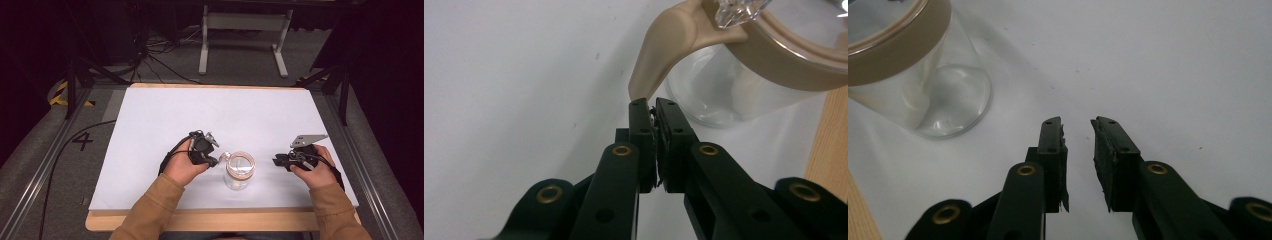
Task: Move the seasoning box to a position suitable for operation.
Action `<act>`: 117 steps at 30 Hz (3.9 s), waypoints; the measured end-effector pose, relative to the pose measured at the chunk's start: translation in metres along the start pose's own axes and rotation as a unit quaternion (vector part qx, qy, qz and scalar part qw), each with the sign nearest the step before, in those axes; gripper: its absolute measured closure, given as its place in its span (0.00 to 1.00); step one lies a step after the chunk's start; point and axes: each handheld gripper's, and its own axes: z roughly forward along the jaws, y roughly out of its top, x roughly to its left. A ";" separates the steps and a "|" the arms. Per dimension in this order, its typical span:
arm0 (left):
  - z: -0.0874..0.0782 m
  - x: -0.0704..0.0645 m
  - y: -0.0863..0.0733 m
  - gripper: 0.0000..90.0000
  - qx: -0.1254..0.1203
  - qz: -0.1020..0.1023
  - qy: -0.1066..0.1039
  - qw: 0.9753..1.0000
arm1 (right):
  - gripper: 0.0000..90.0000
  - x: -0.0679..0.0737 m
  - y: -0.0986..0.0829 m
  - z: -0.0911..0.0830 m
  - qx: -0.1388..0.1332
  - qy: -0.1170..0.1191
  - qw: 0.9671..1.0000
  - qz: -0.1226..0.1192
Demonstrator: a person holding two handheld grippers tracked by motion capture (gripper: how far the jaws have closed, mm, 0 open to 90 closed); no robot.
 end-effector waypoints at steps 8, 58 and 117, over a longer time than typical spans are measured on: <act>0.004 -0.001 0.002 1.00 0.003 0.007 0.003 1.000 | 0.82 0.005 0.000 0.003 0.006 0.004 1.000 -0.007; -0.017 0.024 0.003 0.94 -0.035 -0.016 0.000 0.999 | 0.95 0.039 -0.010 0.032 0.006 0.054 0.998 -0.039; -0.046 0.036 -0.012 0.94 -0.113 -0.058 -0.011 0.992 | 1.00 0.070 0.010 0.060 0.017 0.085 0.992 -0.086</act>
